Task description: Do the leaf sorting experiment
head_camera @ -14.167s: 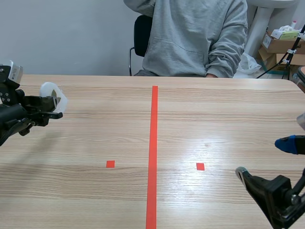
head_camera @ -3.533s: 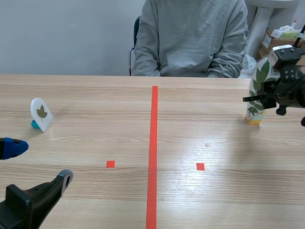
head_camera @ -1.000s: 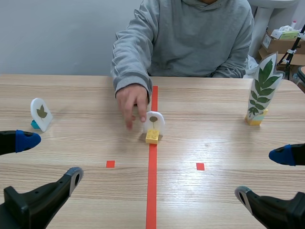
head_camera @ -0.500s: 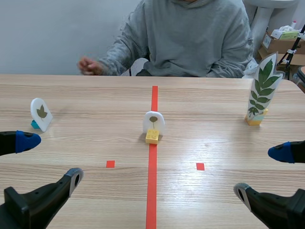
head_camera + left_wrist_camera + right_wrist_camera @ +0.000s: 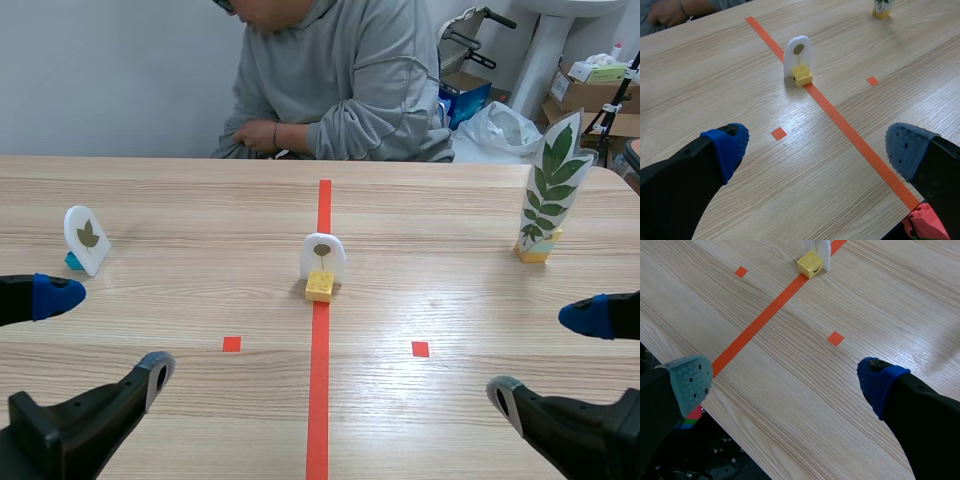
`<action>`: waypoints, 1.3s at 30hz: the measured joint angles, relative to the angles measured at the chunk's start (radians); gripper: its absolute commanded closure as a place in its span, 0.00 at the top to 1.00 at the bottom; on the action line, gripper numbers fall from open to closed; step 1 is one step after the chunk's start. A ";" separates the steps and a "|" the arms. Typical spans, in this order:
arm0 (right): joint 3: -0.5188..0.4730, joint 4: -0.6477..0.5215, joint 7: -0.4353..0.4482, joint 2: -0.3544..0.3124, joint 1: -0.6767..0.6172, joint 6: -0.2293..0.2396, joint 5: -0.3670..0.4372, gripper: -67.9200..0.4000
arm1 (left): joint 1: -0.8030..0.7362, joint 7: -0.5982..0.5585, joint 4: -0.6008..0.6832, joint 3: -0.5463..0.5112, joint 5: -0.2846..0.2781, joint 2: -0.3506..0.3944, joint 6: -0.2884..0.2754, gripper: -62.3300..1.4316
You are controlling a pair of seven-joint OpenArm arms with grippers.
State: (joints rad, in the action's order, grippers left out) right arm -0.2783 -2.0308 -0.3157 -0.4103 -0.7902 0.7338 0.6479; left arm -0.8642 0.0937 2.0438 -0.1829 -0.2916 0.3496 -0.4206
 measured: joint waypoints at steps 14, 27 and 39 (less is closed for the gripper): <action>0.000 0.000 0.000 0.000 0.000 0.000 -0.002 0.87 | 0.000 0.000 0.000 0.000 0.003 0.000 0.000 0.94; 0.000 0.000 -0.003 0.000 0.000 0.000 -0.039 0.87 | 0.142 0.052 -0.054 0.000 0.003 0.000 -0.056 0.94; 0.000 0.001 -0.004 0.000 0.000 0.000 -0.050 0.87 | 0.711 0.045 -0.707 0.265 0.032 0.044 -0.209 0.94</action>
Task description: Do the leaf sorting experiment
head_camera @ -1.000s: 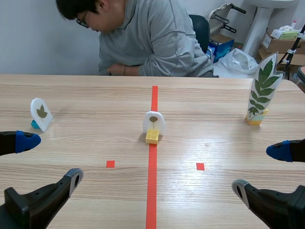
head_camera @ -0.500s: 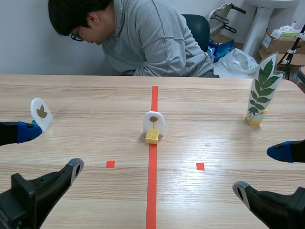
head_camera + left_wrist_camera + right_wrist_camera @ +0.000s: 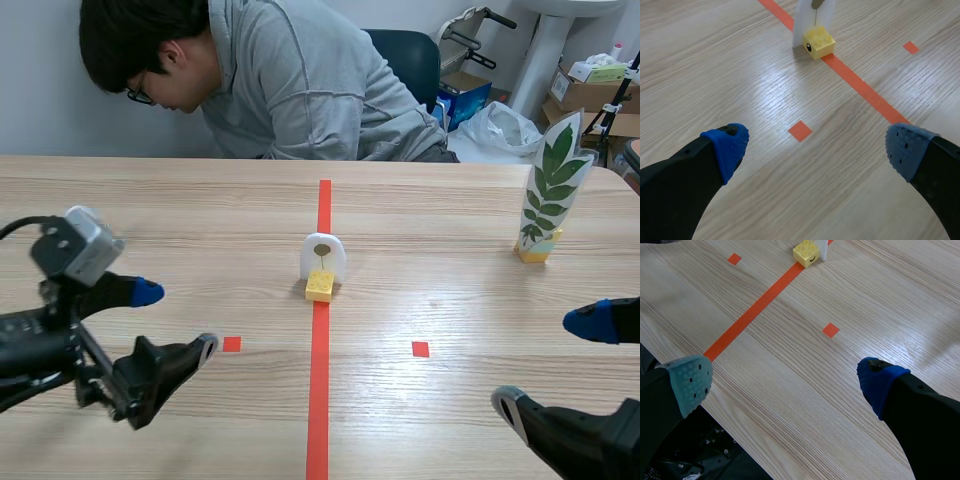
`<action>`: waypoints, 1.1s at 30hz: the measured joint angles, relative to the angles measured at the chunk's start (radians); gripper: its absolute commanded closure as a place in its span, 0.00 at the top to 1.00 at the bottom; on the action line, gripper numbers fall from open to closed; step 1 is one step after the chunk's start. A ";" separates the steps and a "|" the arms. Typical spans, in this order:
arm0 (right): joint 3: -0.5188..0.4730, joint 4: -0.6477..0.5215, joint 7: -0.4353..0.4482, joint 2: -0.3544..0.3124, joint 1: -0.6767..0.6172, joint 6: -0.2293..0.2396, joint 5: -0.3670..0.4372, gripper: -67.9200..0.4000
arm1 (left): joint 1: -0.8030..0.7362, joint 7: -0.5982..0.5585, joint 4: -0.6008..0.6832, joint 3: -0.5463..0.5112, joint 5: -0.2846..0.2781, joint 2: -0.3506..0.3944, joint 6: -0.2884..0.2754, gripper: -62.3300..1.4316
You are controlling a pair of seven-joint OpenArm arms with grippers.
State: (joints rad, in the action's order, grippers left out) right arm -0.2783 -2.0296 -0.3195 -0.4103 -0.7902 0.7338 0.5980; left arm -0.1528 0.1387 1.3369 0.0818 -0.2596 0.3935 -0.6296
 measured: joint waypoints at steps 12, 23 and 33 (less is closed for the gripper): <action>0.000 0.000 0.000 0.000 0.000 0.000 0.000 0.87 | 0.499 -0.069 -0.432 0.385 0.132 -0.093 0.059 0.94; 0.000 0.000 0.000 0.000 0.000 0.000 0.000 0.87 | 0.678 -0.137 -0.695 0.462 0.237 -0.253 0.148 0.94; 0.000 0.000 0.000 0.000 0.000 0.000 0.000 0.87 | 0.743 -0.182 -0.791 0.494 0.289 -0.334 0.173 0.80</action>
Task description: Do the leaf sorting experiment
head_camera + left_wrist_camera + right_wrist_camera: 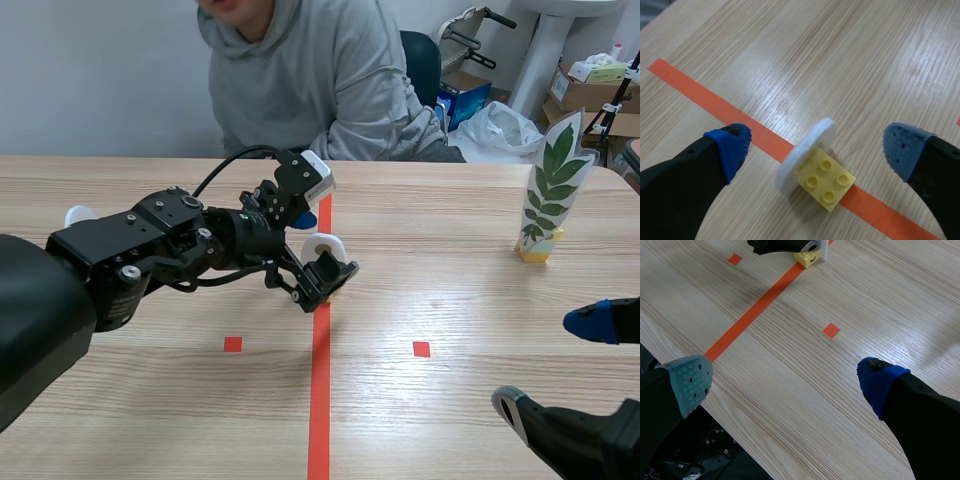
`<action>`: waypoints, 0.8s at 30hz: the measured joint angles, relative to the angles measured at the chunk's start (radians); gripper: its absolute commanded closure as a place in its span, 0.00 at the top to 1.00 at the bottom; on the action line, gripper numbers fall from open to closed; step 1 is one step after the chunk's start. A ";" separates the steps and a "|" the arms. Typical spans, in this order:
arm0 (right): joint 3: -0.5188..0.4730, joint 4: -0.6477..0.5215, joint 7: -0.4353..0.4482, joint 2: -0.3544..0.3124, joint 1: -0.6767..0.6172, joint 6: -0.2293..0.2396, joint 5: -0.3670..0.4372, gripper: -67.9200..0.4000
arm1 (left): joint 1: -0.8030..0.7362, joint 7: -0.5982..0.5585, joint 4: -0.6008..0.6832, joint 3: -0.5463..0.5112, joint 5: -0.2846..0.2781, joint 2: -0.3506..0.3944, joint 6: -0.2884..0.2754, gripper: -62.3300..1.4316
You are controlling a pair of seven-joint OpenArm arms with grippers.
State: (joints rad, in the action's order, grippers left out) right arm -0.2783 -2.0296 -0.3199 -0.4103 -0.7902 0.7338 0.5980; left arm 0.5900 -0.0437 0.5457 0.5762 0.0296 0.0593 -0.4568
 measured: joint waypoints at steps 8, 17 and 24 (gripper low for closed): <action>0.000 0.000 0.000 0.000 0.000 0.000 0.000 0.87 | 0.000 0.001 -0.003 0.006 0.001 0.000 0.001 0.43; 0.000 0.000 0.000 0.000 0.000 0.000 0.000 0.87 | 0.000 0.000 -0.003 0.006 0.000 0.008 0.001 0.18; 0.000 0.000 0.000 0.000 0.000 0.000 0.000 0.87 | 0.000 -0.003 -0.003 0.006 -0.003 0.008 0.000 0.09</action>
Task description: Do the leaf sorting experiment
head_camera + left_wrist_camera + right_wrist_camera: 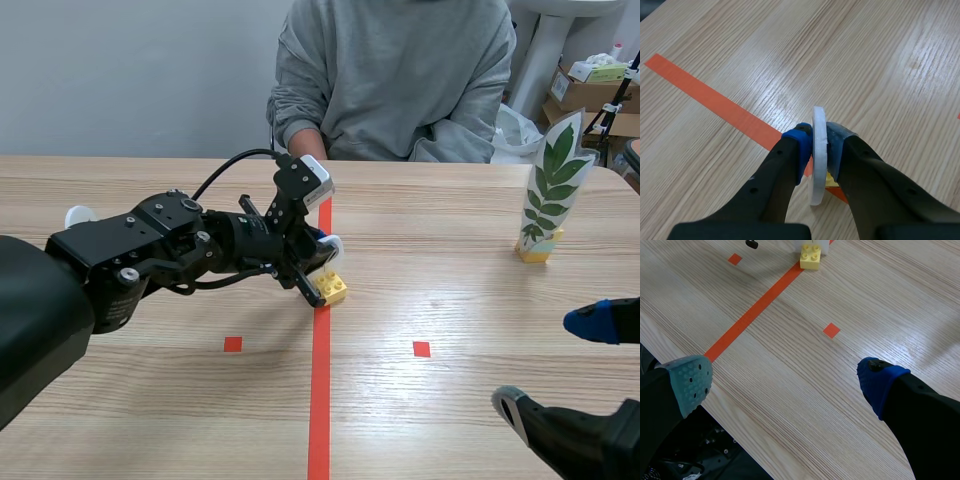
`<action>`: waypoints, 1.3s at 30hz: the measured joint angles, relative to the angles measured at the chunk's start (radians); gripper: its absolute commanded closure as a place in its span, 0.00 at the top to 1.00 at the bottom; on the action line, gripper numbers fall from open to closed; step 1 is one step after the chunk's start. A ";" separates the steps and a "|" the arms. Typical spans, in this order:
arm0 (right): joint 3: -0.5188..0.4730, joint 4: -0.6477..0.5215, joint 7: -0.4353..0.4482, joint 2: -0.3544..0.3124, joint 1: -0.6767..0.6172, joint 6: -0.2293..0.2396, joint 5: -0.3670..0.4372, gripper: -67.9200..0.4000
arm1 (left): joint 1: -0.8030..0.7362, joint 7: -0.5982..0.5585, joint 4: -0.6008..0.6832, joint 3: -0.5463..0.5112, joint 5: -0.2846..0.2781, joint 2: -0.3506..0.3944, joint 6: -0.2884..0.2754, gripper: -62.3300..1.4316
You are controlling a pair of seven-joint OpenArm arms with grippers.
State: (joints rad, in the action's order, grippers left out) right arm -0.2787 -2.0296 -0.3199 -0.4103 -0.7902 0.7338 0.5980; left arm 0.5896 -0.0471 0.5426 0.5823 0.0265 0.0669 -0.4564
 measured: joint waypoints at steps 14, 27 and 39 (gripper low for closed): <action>0.000 0.001 -0.004 0.000 0.028 0.000 0.000 0.87 | -0.227 0.139 0.366 -0.158 -0.264 0.151 -0.238 0.09; 0.000 0.002 -0.015 0.000 0.044 0.000 -0.045 0.87 | -0.758 0.169 0.793 -0.723 -0.368 0.219 -0.238 0.08; 0.000 0.002 -0.019 -0.003 0.050 0.000 -0.045 0.87 | -0.719 0.110 0.695 -0.899 -0.212 0.191 0.011 0.09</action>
State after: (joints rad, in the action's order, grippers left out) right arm -0.2790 -2.0277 -0.3389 -0.4129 -0.7399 0.7341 0.5529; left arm -0.1295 0.0628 1.2381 -0.3168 -0.1856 0.2577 -0.4454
